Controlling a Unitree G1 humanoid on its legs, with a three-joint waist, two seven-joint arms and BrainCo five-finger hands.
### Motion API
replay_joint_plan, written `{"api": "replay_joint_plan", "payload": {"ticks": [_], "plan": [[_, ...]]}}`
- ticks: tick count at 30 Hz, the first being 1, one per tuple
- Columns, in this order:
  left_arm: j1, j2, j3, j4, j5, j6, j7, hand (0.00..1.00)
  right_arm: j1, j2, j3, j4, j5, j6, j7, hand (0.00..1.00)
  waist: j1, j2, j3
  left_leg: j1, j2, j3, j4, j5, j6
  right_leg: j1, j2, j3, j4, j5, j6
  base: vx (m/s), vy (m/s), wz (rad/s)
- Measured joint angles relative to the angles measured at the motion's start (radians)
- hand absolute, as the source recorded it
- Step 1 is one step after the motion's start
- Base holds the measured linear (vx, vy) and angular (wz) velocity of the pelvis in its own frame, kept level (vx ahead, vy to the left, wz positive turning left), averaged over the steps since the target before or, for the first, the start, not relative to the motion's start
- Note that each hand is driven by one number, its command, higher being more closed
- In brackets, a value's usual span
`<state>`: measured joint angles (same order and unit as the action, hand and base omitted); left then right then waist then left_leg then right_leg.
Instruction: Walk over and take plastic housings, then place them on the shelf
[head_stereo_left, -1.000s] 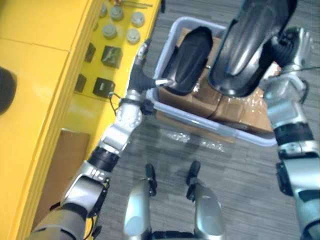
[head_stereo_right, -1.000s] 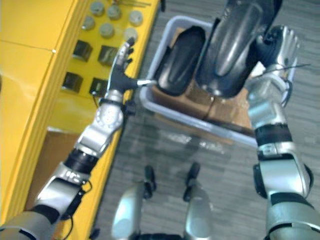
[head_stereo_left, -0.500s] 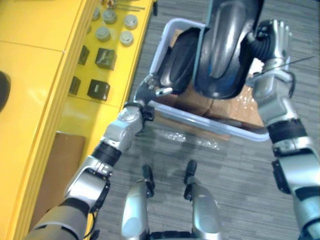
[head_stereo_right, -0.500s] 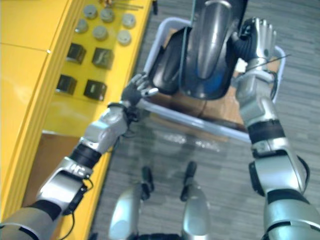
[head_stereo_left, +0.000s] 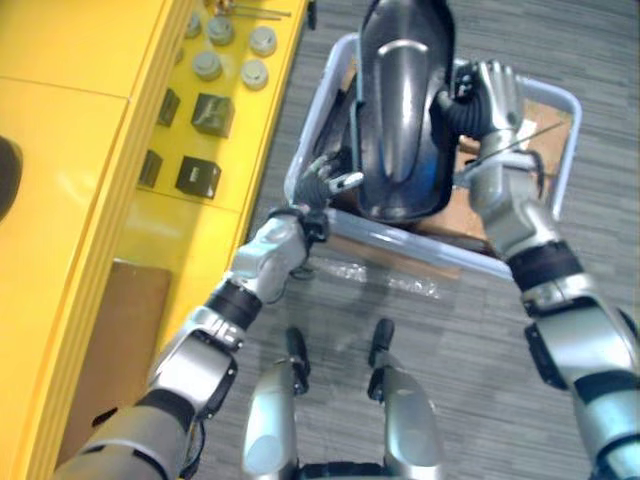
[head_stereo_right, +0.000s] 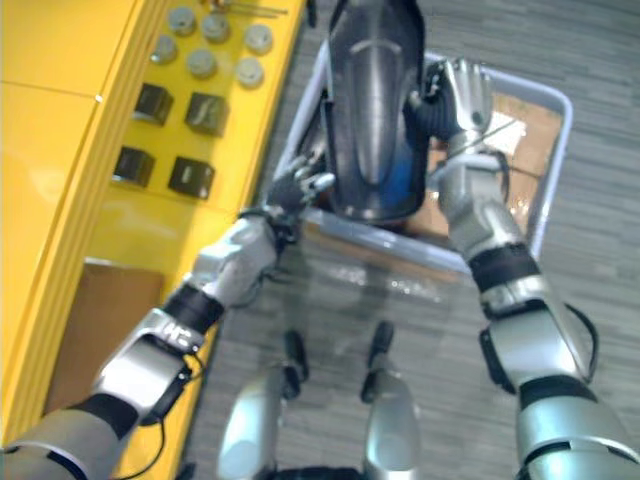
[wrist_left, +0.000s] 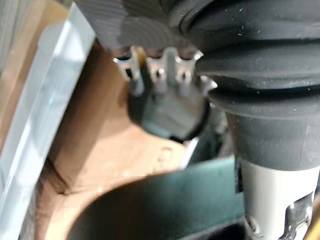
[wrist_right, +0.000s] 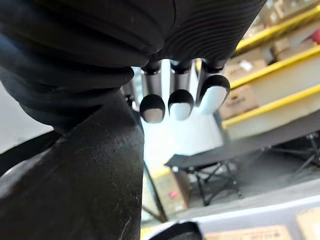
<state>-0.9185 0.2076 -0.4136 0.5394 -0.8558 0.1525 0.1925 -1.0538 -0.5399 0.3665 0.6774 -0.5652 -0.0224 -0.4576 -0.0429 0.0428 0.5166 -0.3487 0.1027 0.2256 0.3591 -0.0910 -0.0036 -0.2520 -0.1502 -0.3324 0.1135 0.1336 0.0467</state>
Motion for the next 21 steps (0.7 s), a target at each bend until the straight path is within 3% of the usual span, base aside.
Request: {"api": "replay_joint_plan", "payload": {"ticks": [13, 21], "plan": [[0.0, -0.01, 0.0, 0.044, -0.012, -0.014, 0.0, 0.0, 0.035, 0.033, 0.015, 0.008, -0.038, -0.023, 0.0, 1.0, 0.001, -0.001, 0.0, 0.0, 0.0, 0.0, -0.002, 0.0, 0.0, 0.001, 0.0, 0.0, -0.002, 0.001, 0.0, 0.0, 0.0, 0.0], [0.001, -0.003, -0.002, 0.07, -0.012, -0.02, 0.006, 0.0, 0.082, 0.048, 0.038, 0.016, -0.049, -0.047, -0.001, 1.0, 0.001, -0.037, -0.019, 0.004, -0.002, -0.002, -0.016, 0.008, -0.003, 0.003, -0.004, -0.002, -0.012, 0.002, 0.0, 0.0, 0.0, 0.01]]}}
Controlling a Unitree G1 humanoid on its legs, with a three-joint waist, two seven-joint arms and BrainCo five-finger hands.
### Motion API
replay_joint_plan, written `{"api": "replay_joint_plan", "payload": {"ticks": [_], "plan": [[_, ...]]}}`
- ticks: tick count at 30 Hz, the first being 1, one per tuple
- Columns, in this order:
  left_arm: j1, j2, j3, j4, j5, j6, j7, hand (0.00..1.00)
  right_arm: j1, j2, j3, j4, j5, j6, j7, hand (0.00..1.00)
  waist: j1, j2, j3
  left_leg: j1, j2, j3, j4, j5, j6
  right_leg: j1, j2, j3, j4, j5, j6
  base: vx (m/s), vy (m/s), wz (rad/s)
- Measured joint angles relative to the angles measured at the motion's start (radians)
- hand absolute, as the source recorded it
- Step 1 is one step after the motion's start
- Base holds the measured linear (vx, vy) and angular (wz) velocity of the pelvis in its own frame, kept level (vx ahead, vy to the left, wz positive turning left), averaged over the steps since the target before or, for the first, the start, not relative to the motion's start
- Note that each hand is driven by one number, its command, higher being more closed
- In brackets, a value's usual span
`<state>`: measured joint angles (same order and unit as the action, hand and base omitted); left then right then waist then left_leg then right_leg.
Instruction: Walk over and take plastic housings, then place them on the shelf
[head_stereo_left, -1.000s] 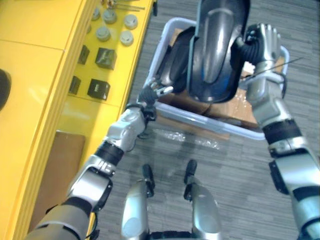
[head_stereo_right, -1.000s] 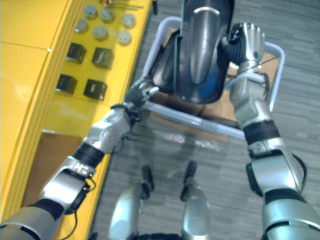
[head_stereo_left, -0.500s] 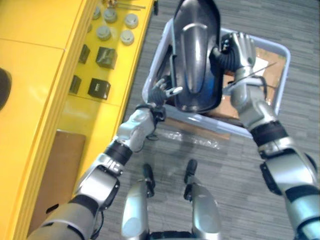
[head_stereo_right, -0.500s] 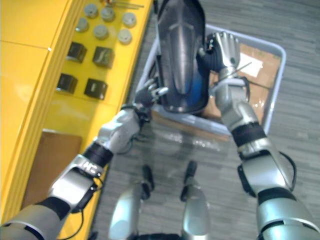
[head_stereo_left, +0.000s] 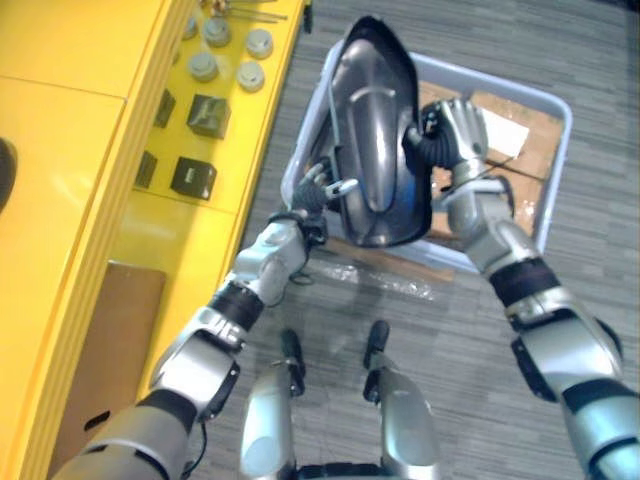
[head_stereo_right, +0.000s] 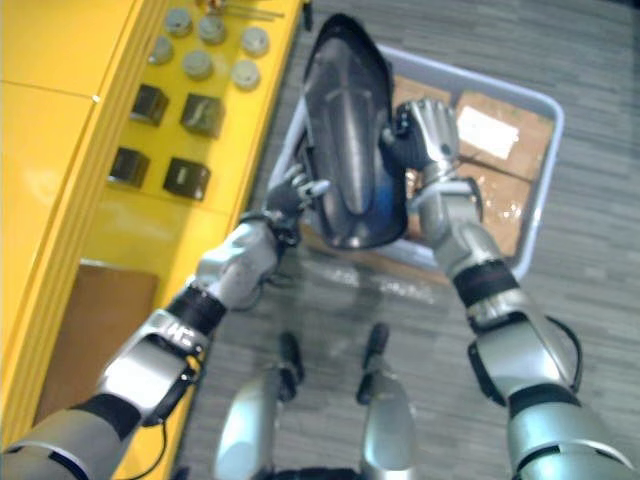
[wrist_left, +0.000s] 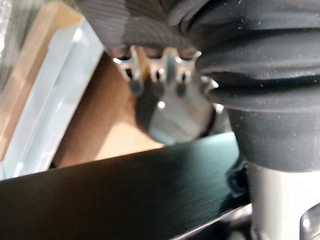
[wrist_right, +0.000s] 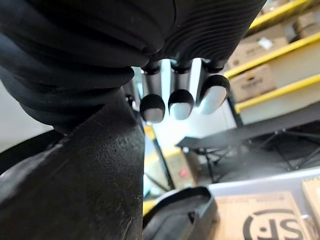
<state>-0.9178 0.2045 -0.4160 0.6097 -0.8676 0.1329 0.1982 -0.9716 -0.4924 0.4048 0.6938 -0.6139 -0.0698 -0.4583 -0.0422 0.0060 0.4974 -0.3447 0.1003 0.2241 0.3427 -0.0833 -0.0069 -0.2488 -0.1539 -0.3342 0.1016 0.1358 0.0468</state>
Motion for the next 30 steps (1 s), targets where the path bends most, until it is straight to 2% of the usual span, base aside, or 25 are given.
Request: {"api": "replay_joint_plan", "payload": {"ticks": [5, 6, 23, 30], "plan": [[0.001, 0.005, -0.001, 0.0, 0.011, 0.0, 0.018, 0.0, 0.017, 0.006, 0.006, 0.0, -0.004, -0.005, -0.002, 1.0, 0.001, 0.0, 0.0, 0.011, -0.008, 0.001, -0.018, 0.007, 0.001, 0.007, -0.001, -0.001, -0.008, 0.004, 0.002, 0.0, 0.001, 0.01], [0.001, 0.006, -0.001, 0.0, 0.012, 0.0, 0.02, 1.0, 0.018, 0.006, 0.01, 0.0, -0.011, -0.005, -0.003, 1.0, 0.001, 0.0, 0.0, 0.011, -0.009, 0.002, -0.019, 0.007, 0.001, 0.007, -0.001, -0.001, -0.009, 0.004, 0.003, 0.0, 0.0, 0.0], [0.006, 0.023, -0.012, 0.001, 0.02, -0.001, 0.036, 1.0, 0.029, 0.016, 0.03, -0.004, -0.018, -0.024, -0.051, 1.0, 0.0, -0.003, -0.001, 0.014, -0.007, 0.001, -0.019, 0.007, 0.001, 0.02, 0.001, -0.001, -0.03, 0.014, 0.003, 0.0, 0.002, 0.0], [0.028, 0.023, -0.032, 0.007, -0.049, -0.05, 0.039, 1.0, 0.043, 0.026, 0.032, -0.012, -0.013, -0.034, -0.076, 1.0, 0.0, -0.003, -0.001, 0.016, -0.008, 0.001, -0.021, 0.007, 0.001, 0.021, 0.0, -0.001, -0.031, 0.014, 0.004, 0.0, 0.0, 0.0]]}}
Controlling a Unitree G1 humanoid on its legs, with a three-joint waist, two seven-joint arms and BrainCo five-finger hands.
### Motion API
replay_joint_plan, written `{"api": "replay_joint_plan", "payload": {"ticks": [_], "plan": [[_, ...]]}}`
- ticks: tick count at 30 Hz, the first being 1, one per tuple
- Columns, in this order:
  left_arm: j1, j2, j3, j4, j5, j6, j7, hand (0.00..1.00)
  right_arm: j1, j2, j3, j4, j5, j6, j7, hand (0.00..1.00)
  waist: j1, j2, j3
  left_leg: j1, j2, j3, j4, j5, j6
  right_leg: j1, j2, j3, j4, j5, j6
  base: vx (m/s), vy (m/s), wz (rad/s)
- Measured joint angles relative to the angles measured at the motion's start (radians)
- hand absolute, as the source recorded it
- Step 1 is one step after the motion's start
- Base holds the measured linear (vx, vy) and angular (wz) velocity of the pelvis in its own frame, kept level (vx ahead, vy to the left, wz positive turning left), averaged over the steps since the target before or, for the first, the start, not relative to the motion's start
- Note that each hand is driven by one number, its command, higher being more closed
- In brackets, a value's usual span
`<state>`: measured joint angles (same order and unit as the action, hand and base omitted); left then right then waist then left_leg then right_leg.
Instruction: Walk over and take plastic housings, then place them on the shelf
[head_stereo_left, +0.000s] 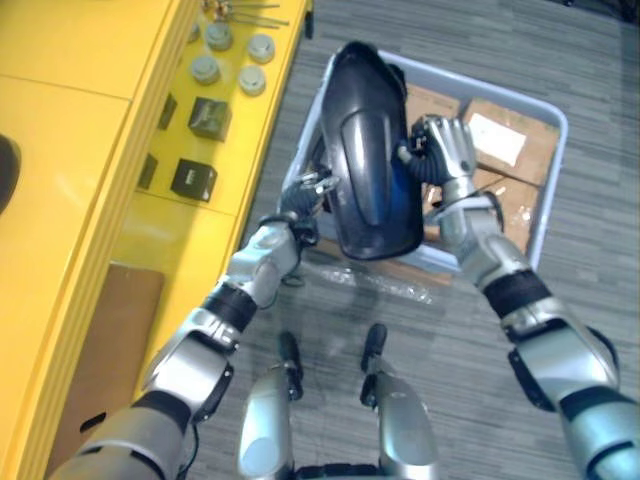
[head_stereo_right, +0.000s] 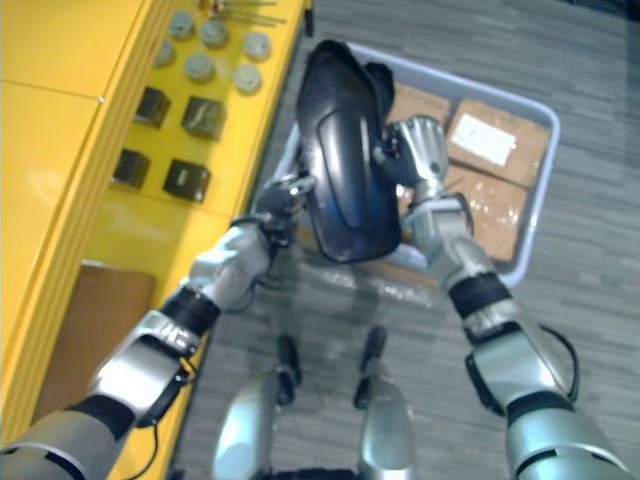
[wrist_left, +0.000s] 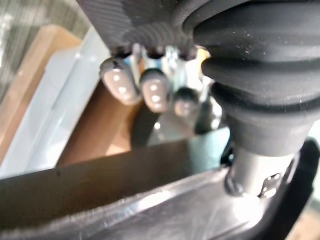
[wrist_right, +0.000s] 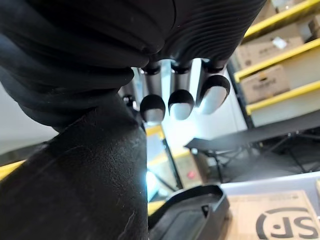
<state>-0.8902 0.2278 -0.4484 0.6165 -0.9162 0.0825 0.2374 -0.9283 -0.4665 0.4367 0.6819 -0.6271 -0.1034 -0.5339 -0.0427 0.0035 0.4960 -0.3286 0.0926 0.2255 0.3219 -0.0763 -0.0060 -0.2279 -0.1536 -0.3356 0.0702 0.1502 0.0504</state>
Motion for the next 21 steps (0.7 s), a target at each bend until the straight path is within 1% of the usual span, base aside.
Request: {"api": "replay_joint_plan", "payload": {"ticks": [1, 4, 9, 11, 12, 16, 19, 21], "plan": [[0.004, -0.001, -0.007, 0.004, -0.024, -0.015, 0.0, 1.0, 0.006, 0.004, 0.002, -0.004, 0.013, -0.001, -0.011, 1.0, 0.0, 0.0, 0.0, 0.003, 0.0, 0.001, -0.001, 0.0, 0.0, 0.002, 0.0, 0.0, 0.0, 0.0, 0.0, 0.0, 0.0, 0.0], [0.015, -0.001, -0.008, 0.005, -0.028, -0.032, 0.008, 1.0, 0.015, 0.017, 0.005, -0.008, 0.031, -0.001, -0.02, 1.0, -0.001, 0.0, 0.0, 0.014, -0.002, 0.003, -0.007, 0.001, -0.001, 0.01, 0.0, 0.002, -0.001, 0.0, 0.0, 0.0, 0.0, 0.0], [0.034, -0.002, -0.03, 0.005, -0.029, -0.093, 0.023, 1.0, 0.022, 0.032, 0.009, -0.013, 0.057, -0.001, -0.035, 1.0, 0.0, 0.0, 0.0, 0.02, -0.002, 0.003, -0.013, 0.002, -0.003, 0.02, 0.0, 0.001, -0.015, 0.003, 0.001, 0.0, 0.0, 0.0], [0.038, -0.002, -0.032, 0.005, -0.027, -0.099, 0.024, 1.0, 0.024, 0.037, 0.008, -0.013, 0.063, -0.001, -0.035, 1.0, 0.0, 0.0, 0.0, 0.022, -0.002, 0.003, -0.016, 0.003, -0.004, 0.02, 0.0, 0.002, -0.016, 0.003, 0.001, 0.0, 0.0, 0.0], [0.038, -0.002, -0.033, 0.005, -0.025, -0.099, 0.024, 0.0, 0.024, 0.037, 0.009, -0.013, 0.062, -0.001, -0.035, 1.0, 0.0, 0.0, 0.0, 0.023, -0.002, 0.004, -0.018, 0.003, -0.005, 0.02, 0.0, 0.002, -0.017, 0.003, 0.001, 0.0, 0.0, 0.0], [0.039, -0.002, -0.034, 0.005, -0.006, -0.104, 0.03, 0.0, 0.024, 0.037, 0.009, -0.02, 0.062, 0.002, -0.034, 1.0, -0.001, 0.0, 0.0, 0.03, -0.004, 0.006, -0.026, 0.005, -0.006, 0.022, 0.0, 0.003, -0.017, 0.003, 0.001, 0.0, 0.0, 0.0], [0.039, -0.002, -0.036, 0.005, 0.037, -0.105, 0.044, 0.0, 0.024, 0.037, 0.018, -0.028, 0.063, 0.019, -0.032, 1.0, -0.001, 0.0, 0.0, 0.032, -0.005, 0.005, -0.034, 0.009, -0.007, 0.022, 0.0, 0.002, -0.02, 0.003, 0.001, 0.0, 0.0, 0.0], [0.039, -0.002, -0.042, 0.002, 0.092, -0.105, 0.06, 0.0, 0.025, 0.037, 0.029, -0.028, 0.064, 0.036, -0.031, 1.0, -0.002, -0.001, 0.0, 0.032, -0.005, 0.005, -0.034, 0.01, -0.007, 0.022, 0.001, 0.002, -0.021, 0.003, 0.001, 0.0, 0.0, 0.0]]}}
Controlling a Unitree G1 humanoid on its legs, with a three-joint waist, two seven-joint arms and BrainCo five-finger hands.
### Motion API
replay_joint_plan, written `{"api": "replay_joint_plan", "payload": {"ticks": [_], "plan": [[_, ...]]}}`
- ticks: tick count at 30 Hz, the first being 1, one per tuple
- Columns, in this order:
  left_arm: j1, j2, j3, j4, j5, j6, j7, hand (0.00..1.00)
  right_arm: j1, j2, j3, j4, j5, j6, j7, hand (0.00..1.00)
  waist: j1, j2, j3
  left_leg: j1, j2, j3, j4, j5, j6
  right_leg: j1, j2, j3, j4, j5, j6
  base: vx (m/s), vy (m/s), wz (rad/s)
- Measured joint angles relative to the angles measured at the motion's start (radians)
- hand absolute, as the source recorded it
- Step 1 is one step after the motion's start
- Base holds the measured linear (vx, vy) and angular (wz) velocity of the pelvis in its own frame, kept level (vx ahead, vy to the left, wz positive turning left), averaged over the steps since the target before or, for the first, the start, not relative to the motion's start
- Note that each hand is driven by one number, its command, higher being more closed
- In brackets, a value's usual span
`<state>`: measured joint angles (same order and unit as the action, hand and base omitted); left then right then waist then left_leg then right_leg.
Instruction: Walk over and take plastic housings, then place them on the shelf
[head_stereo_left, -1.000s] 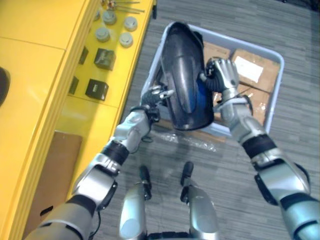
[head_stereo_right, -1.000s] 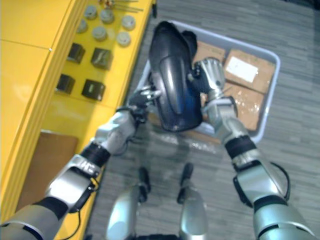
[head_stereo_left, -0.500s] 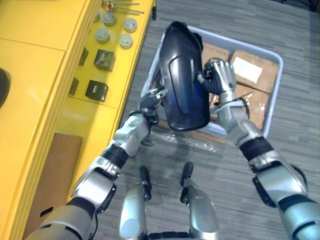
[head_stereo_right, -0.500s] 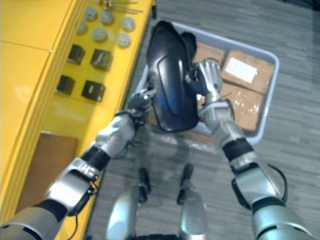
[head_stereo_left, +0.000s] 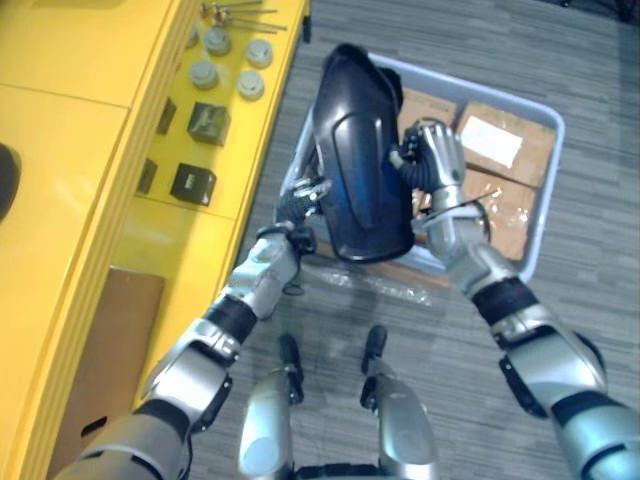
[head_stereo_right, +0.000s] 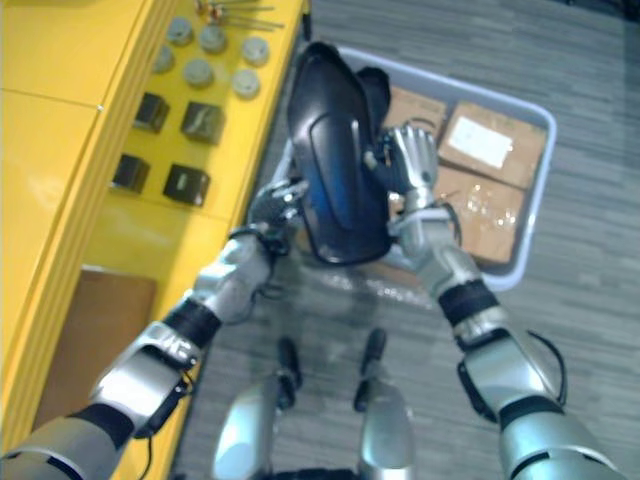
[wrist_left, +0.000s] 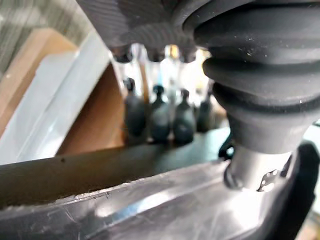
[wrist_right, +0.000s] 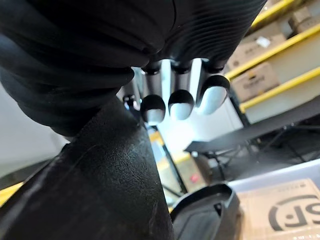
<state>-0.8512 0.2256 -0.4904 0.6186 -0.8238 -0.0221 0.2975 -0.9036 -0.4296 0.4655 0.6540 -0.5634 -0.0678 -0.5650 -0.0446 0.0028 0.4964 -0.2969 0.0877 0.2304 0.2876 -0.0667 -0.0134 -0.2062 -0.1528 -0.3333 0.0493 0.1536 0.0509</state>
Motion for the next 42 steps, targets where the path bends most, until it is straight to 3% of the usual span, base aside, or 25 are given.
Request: {"api": "replay_joint_plan", "payload": {"ticks": [5, 13, 14, 23, 35, 36, 37, 42], "plan": [[0.008, -0.006, -0.033, -0.028, 0.132, 0.005, 0.041, 0.0, 0.001, 0.005, 0.03, -0.007, 0.001, 0.004, 0.021, 1.0, -0.002, -0.001, 0.001, 0.0, 0.0, 0.0, 0.0, 0.0, 0.0, 0.0, 0.0, 0.0, 0.0, 0.0, 0.0, 0.0, 0.0, 0.0], [0.011, -0.006, -0.035, -0.031, 0.138, 0.033, 0.058, 0.0, 0.001, 0.006, 0.045, -0.008, 0.002, 0.004, 0.021, 1.0, -0.002, -0.001, 0.001, 0.001, 0.0, 0.0, 0.001, 0.0, 0.0, 0.001, 0.0, 0.0, 0.0, 0.0, 0.0, 0.0, 0.0, 0.0], [0.012, -0.006, -0.035, -0.031, 0.138, 0.042, 0.058, 1.0, 0.001, 0.007, 0.047, -0.008, 0.002, 0.004, 0.021, 1.0, -0.003, -0.001, 0.001, 0.001, 0.0, 0.0, 0.001, 0.0, 0.0, 0.001, 0.0, 0.0, 0.0, 0.0, 0.0, 0.0, 0.0, 0.0], [0.033, -0.006, -0.035, -0.031, 0.114, 0.057, 0.058, 1.0, 0.001, 0.02, 0.05, -0.014, 0.002, 0.004, 0.021, 1.0, -0.004, -0.001, 0.001, 0.002, -0.001, 0.0, 0.001, 0.0, 0.0, 0.002, 0.0, 0.0, 0.0, 0.0, 0.0, 0.0, 0.0, 0.0], [0.08, -0.006, -0.035, -0.022, 0.01, -0.089, 0.08, 1.0, 0.008, 0.039, 0.07, -0.077, 0.003, 0.004, -0.003, 1.0, -0.011, -0.001, 0.001, 0.019, -0.002, 0.0, -0.002, 0.0, 0.0, 0.017, -0.001, 0.001, -0.002, 0.0, 0.0, 0.0, 0.0, 0.0], [0.084, -0.006, -0.035, -0.022, 0.0, -0.111, 0.08, 1.0, 0.014, 0.039, 0.069, -0.093, 0.003, 0.004, -0.008, 0.0, -0.011, -0.001, 0.001, 0.019, -0.002, 0.0, -0.001, 0.0, 0.0, 0.018, -0.001, 0.001, -0.002, 0.0, 0.0, 0.0, 0.0, 0.0], [0.091, -0.006, -0.034, -0.022, 0.0, -0.133, 0.08, 1.0, 0.02, 0.042, 0.069, -0.108, 0.004, 0.004, -0.018, 0.0, -0.013, -0.001, 0.001, 0.019, -0.002, 0.0, -0.002, 0.0, 0.0, 0.018, -0.001, 0.001, -0.002, 0.0, 0.0, 0.0, 0.0, 0.0], [0.103, -0.007, -0.035, -0.022, 0.021, -0.151, 0.087, 1.0, 0.047, 0.054, 0.067, -0.132, 0.064, 0.003, -0.032, 0.0, -0.014, -0.001, 0.001, 0.027, -0.002, 0.0, -0.005, 0.001, -0.001, 0.024, -0.001, 0.001, -0.003, 0.0, 0.0, 0.0, 0.0, 0.0]]}}
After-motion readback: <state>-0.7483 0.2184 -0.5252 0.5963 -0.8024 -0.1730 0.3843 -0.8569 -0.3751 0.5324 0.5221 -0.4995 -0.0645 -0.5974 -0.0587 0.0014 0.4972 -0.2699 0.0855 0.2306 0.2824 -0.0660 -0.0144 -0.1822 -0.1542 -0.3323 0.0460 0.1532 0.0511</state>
